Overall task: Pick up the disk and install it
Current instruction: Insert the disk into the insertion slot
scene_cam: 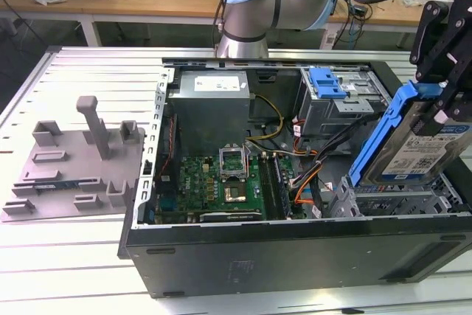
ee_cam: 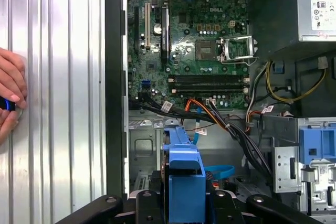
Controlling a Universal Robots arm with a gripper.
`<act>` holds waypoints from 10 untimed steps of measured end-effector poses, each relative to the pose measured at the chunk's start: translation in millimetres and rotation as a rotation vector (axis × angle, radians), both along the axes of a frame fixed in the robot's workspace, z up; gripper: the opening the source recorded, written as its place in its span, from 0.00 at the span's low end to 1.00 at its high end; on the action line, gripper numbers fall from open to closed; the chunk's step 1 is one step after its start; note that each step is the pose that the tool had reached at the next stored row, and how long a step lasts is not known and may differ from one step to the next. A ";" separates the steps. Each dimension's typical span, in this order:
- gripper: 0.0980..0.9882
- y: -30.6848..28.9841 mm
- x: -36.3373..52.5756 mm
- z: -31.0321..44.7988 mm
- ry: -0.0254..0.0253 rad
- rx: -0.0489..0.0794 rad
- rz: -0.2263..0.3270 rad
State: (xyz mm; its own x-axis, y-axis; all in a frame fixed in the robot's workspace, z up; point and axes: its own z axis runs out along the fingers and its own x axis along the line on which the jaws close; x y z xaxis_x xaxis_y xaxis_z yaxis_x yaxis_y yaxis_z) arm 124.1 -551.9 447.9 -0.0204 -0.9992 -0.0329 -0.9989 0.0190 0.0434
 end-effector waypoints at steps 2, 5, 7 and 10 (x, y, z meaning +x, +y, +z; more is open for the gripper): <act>0.30 0.0 0.2 -1.1 0.0000 0.000 0.000; 0.30 0.0 0.5 -3.0 0.0000 0.000 0.000; 0.30 0.0 0.8 -5.0 0.0000 0.000 0.000; 0.30 0.0 1.3 -9.7 0.0001 0.000 0.000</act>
State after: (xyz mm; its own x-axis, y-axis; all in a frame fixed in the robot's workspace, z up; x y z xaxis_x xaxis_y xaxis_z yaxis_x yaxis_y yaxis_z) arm 125.4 -551.9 438.2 -0.0205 -0.9992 -0.0330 -0.9989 0.0191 0.0435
